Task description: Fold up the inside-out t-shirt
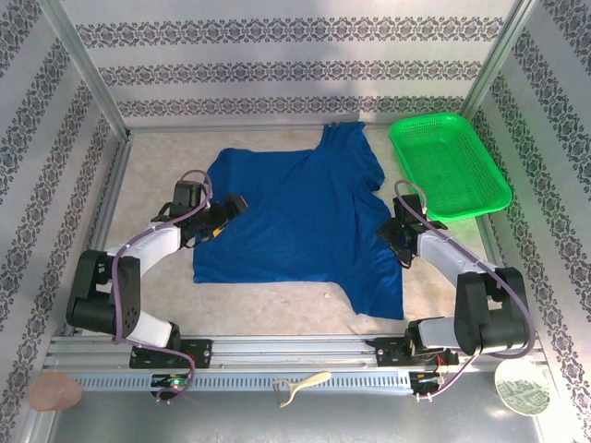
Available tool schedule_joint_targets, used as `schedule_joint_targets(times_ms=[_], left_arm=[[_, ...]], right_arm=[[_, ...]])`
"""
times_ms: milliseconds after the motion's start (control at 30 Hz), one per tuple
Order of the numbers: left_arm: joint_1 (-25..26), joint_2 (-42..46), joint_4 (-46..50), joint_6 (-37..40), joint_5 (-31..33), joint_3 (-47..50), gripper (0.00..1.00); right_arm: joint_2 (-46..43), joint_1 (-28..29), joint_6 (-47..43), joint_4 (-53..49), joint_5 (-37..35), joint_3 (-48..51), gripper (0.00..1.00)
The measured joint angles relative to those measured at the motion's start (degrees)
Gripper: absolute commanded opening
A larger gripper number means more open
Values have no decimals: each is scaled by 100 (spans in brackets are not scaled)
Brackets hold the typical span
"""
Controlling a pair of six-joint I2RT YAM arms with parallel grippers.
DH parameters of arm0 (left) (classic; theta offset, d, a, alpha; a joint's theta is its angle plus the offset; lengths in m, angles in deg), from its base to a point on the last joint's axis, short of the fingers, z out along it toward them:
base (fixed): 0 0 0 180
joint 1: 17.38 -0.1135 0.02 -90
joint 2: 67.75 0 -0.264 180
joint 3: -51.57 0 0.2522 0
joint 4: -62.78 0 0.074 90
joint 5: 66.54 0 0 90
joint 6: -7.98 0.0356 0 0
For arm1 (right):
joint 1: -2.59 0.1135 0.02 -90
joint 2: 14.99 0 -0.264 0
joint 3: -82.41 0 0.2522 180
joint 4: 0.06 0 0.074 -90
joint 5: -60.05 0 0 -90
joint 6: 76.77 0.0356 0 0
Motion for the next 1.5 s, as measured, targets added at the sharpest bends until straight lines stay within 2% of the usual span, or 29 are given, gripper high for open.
schedule_joint_targets(times_ms=[100,200,300,367,400,433,600,767,800,833,867,933,1033,1267,1500], left_arm=[[0,-7,-98,-79,-118,83,100],[0,-7,-264,-197,-186,144,100],[0,7,-481,-358,-238,232,100],[0,13,-656,-494,-295,317,100],[0,17,-730,-553,-317,356,100],[0,22,-811,-616,-334,404,100],[0,22,-986,-750,-463,496,100],[0,22,-1012,-752,-553,496,100],[0,15,-1016,-752,-581,496,100],[0,4,-1029,-752,-614,496,100],[0,-15,-1038,-752,-638,496,100],[0,-68,-1073,-756,-697,496,100],[0,-173,-1137,-772,-793,494,100],[0,-221,-1167,-774,-927,490,100],[0,-361,-1311,-817,-1040,446,100]], right_arm=[[92,136,151,61,-4,151,67],[127,238,326,2,-20,214,55],[127,269,474,-52,-39,212,36],[127,315,562,-138,-66,212,12],[127,326,603,-179,-70,212,4],[127,354,664,-221,-83,212,0],[-282,590,1137,-415,-289,452,0],[-1648,1014,1882,-1021,-796,850,0],[-1845,1049,1974,-1126,-887,876,10],[-1993,1060,2052,-1228,-986,883,35],[-2055,1047,2122,-1279,-1067,883,50],[-1976,975,2144,-1346,-1163,863,61],[-1456,876,2037,-1517,-1294,610,69],[-114,824,1860,-1547,-1467,-387,72],[907,876,1937,-1504,-1419,-566,70]])
